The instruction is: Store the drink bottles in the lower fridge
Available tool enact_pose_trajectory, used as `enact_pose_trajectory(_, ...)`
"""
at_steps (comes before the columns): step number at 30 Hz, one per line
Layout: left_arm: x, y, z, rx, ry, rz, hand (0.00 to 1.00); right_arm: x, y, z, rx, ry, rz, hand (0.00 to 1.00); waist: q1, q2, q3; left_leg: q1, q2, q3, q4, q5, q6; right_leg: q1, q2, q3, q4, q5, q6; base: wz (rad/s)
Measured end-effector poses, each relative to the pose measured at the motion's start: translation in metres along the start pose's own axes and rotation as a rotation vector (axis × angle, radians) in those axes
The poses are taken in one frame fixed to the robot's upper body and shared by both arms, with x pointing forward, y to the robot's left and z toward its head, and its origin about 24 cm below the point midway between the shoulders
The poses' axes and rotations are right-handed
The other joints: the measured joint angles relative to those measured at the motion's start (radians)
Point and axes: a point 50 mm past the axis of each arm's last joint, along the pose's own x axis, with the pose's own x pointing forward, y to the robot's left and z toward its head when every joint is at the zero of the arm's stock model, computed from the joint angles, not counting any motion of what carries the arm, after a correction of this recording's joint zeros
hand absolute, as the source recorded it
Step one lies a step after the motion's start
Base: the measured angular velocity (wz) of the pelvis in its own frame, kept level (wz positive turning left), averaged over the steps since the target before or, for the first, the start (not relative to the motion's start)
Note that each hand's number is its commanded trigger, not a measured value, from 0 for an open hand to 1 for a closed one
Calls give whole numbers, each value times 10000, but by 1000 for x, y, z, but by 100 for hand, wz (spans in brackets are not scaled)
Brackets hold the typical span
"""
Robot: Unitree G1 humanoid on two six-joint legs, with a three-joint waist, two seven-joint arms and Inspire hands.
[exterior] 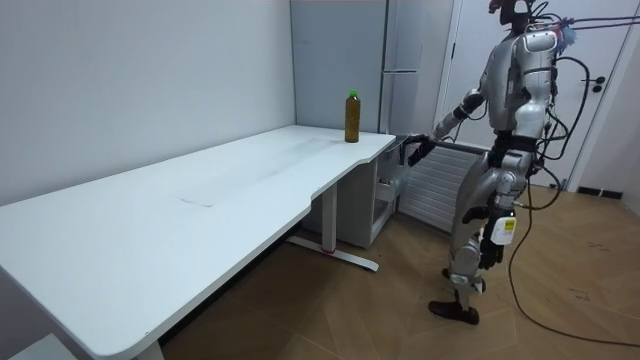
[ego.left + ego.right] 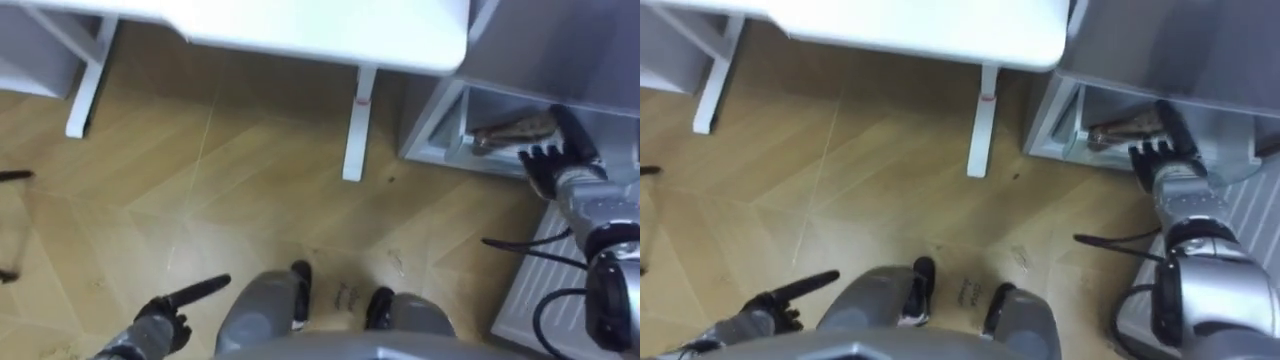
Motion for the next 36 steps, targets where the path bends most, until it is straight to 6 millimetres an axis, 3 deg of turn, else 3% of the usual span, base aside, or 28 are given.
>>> enact_pose_trajectory(2, -1, 8, -9, 469, 124, 124, 0, -3, -23, -8, -1591, 240, -282, 0, -79, -44, -64, 554, -3, 3, -305, -17, -16, 586, 66, -5, -436, 86, 42, -5)
enact_pose_trajectory(6, -3, 17, -19, 711, 325, 148, 0, -9, -48, -30, -3421, 1005, -336, 0, -407, -84, -93, 1177, -9, -85, -541, -57, -45, 1291, 107, -181, -844, 113, 63, 7)
enact_pose_trajectory(12, -6, 28, -27, 212, 266, 310, 0, -29, -100, -70, -5642, 2548, -1009, 0, -501, -155, -172, 2263, 15, -53, -1060, -147, -122, 2380, 228, -139, -1494, 121, 76, -4)
enact_pose_trajectory(17, -7, 24, -36, -126, 229, 371, 0, -46, -137, -83, -7678, 3290, -1846, 0, -511, -88, -178, 2828, 2, 42, -1299, -240, -146, 2911, 227, -114, -1760, 107, 103, -5)
enact_pose_trajectory(20, -9, 29, -47, -587, 429, 626, 0, -56, -155, -89, -8063, 3729, -2365, 0, -651, -51, -90, 3208, -7, 50, -1497, -313, -147, 3386, 268, -106, -2059, 104, 150, 0)
enact_pose_trajectory(22, -11, 36, -54, -870, 586, 928, 0, -63, -168, -92, -8264, 4038, -2753, 0, -729, -16, -109, 3404, -8, 43, -1527, -391, -165, 3607, 292, -105, -2224, 88, 172, 0)
enact_pose_trajectory(28, -13, 43, -62, -1308, 756, 1354, 0, -79, -188, -108, -8972, 4748, -3115, 0, -768, -8, -125, 3563, -8, 27, -1727, -391, -184, 3760, 322, -155, -2373, 94, 169, 1)
enact_pose_trajectory(33, -14, 41, -67, -2092, 873, 1842, 0, -83, -193, -113, -9558, 4930, -3347, 0, -746, -22, -113, 3775, -1, 94, -1895, -398, -206, 3878, 328, -157, -2438, 93, 171, -5)
enact_pose_trajectory(36, -14, 42, -62, -3276, 737, 2345, 0, -84, -193, -113, -9848, 5086, -3385, 0, -720, -62, -147, 3772, -1, 78, -1891, -406, -214, 3888, 333, -151, -2540, 94, 170, 0)
